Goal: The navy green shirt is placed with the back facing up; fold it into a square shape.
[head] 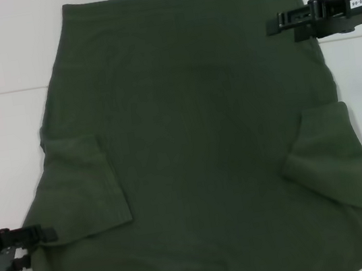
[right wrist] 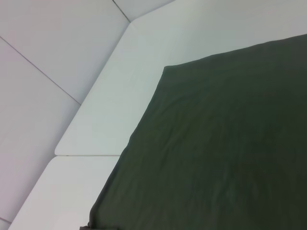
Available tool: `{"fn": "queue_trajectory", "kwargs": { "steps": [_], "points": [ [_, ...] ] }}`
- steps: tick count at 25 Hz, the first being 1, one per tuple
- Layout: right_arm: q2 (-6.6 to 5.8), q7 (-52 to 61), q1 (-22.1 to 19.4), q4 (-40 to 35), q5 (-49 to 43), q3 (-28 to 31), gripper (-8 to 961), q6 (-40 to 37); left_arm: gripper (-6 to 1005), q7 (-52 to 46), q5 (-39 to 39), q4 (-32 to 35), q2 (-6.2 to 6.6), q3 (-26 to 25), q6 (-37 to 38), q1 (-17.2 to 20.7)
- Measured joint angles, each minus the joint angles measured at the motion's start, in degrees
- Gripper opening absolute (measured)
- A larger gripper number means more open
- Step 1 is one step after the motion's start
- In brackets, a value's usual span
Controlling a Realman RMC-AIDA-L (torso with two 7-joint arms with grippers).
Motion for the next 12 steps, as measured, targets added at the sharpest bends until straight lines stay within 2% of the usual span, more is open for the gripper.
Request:
{"fn": "queue_trajectory", "kwargs": {
  "steps": [12],
  "points": [
    [-0.01, 0.02, -0.05, 0.00, 0.09, 0.86, 865, -0.33, 765, -0.40, 0.08, 0.38, -0.22, 2.29, 0.33, 0.38]
  ]
}}
